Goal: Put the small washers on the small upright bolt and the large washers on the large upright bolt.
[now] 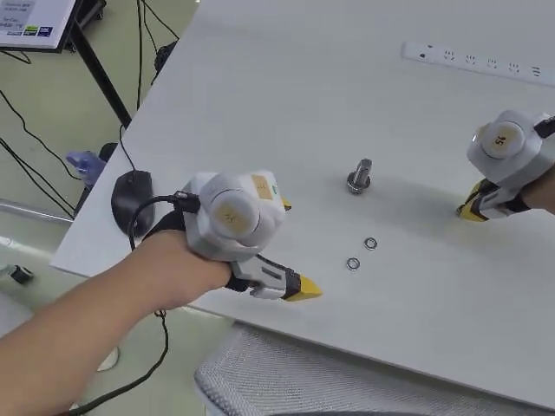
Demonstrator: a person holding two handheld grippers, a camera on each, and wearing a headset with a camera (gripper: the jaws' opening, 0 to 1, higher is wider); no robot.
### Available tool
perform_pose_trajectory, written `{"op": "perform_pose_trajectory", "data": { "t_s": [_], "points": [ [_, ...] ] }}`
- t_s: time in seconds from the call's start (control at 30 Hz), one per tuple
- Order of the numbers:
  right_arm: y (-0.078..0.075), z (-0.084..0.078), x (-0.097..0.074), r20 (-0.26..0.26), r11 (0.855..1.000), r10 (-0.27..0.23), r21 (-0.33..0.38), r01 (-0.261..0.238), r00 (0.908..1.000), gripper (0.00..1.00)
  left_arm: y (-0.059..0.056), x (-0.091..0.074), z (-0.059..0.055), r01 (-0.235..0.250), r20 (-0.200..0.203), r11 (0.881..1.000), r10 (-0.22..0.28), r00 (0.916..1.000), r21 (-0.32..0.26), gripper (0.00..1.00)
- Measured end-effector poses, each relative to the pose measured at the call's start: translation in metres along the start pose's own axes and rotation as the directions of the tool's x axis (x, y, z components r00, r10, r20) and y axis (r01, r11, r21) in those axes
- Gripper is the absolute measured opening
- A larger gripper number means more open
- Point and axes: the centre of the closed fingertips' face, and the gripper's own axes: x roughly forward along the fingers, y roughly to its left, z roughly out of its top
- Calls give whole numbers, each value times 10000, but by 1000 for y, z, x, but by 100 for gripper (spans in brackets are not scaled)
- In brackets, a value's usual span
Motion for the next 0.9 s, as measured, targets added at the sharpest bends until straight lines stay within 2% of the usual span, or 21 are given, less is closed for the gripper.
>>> {"op": "perform_pose_trajectory", "data": {
  "t_s": [0.4,0.6,0.9],
  "points": [
    [-1,-1,0,-54,9999,93,66,-93,9999,15,2,-1,0,-42,-11,10000,42,10000,-8,73],
    [-1,-2,-1,-39,10000,63,13,-63,10000,19,2,-3,-1,-53,-11,10000,53,10000,10,73],
    [-2,5,-13,99,9996,-40,-275,43,9999,28,1,-7,-2,-110,21,9999,110,9999,19,73]
  ]
}}
